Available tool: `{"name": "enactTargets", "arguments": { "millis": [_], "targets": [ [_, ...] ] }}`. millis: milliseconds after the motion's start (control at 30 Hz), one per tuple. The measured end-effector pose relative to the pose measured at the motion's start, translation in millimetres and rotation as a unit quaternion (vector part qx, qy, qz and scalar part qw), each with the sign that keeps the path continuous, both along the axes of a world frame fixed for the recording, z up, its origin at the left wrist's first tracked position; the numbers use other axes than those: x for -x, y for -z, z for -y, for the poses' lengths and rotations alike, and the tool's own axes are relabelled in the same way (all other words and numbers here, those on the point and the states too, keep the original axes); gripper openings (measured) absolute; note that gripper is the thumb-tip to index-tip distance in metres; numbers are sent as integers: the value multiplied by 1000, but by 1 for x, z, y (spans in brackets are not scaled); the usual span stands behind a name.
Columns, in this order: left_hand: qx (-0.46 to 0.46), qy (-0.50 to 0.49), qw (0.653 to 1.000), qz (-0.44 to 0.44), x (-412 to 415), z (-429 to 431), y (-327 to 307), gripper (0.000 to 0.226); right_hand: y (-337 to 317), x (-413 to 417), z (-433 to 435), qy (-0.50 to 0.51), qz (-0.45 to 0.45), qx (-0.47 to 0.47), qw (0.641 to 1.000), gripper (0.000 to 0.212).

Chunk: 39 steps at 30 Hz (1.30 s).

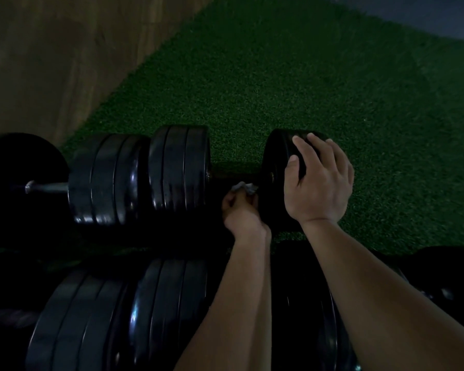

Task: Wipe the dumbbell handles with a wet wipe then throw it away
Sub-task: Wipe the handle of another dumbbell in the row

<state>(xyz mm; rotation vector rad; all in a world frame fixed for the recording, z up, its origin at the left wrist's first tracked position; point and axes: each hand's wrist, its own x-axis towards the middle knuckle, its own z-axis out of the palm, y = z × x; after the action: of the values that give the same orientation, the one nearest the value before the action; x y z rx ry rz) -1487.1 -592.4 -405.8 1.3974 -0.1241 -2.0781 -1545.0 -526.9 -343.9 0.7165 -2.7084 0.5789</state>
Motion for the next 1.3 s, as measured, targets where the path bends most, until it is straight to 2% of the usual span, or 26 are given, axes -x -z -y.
{"name": "enactTargets", "arguments": {
  "millis": [100, 167, 233, 300, 367, 433, 467, 567, 633, 700, 833, 900, 933, 967, 1033, 1200, 1300],
  "targets": [
    [57, 78, 995, 33, 6, -15, -10, 19, -1, 1, 0, 0, 3, 1, 1000, 43],
    [132, 123, 981, 72, 1, -21, -13, 20, -1, 1, 0, -1, 4, 0, 1000, 43],
    [236, 192, 941, 151, -10, -19, -18, 16, 0, 1, 0, -3, 2, 1, 1000, 43],
    [319, 255, 886, 220, -19, -14, -31, 13, 0, 1, 0, -1, 2, -2, 1000, 43],
    [413, 274, 827, 266, -19, -1, -53, 15, -1, 2, 0, 3, 5, 1, 1000, 44],
    [511, 301, 744, 308, -9, 19, -73, 17, -2, 3, 1, 6, 13, 10, 1000, 45],
    [535, 350, 692, 336, -1, 30, -79, 18, -2, 3, 1, 7, 15, 10, 1000, 46],
    [493, 595, 494, 398, 29, 63, -87, 22, -1, 1, 1, 6, 7, 10, 1000, 45],
    [465, 707, 366, 387, 45, 74, -93, 23, -1, 1, 1, 7, 4, 7, 1000, 44],
    [468, 750, 292, 364, 55, 83, -93, 19, -2, 1, 1, 8, 7, -2, 1000, 44],
    [501, 777, 176, 338, 63, 104, -96, 10, -2, 0, 0, 7, 13, -8, 1000, 45],
    [473, 807, 107, 337, 66, 119, -100, 8, -2, 0, 0, 5, 8, -3, 1000, 45],
    [431, 837, 79, 327, 67, 127, -99, 7, -2, 0, 0, 6, 6, -2, 1000, 45],
    [381, 869, 67, 309, 68, 135, -98, 7, -1, 1, 0, 6, 6, -2, 1000, 45],
    [337, 897, 81, 272, 69, 143, -97, 9, -1, 1, 1, 5, 5, -5, 1000, 44],
    [497, 820, 107, 265, 70, 126, -100, 19, -1, 1, 0, 4, 0, 8, 1000, 43],
    [489, 833, 48, 253, 67, 134, -100, 15, -1, 1, 0, 5, 2, 4, 1000, 44]
  ]
}}
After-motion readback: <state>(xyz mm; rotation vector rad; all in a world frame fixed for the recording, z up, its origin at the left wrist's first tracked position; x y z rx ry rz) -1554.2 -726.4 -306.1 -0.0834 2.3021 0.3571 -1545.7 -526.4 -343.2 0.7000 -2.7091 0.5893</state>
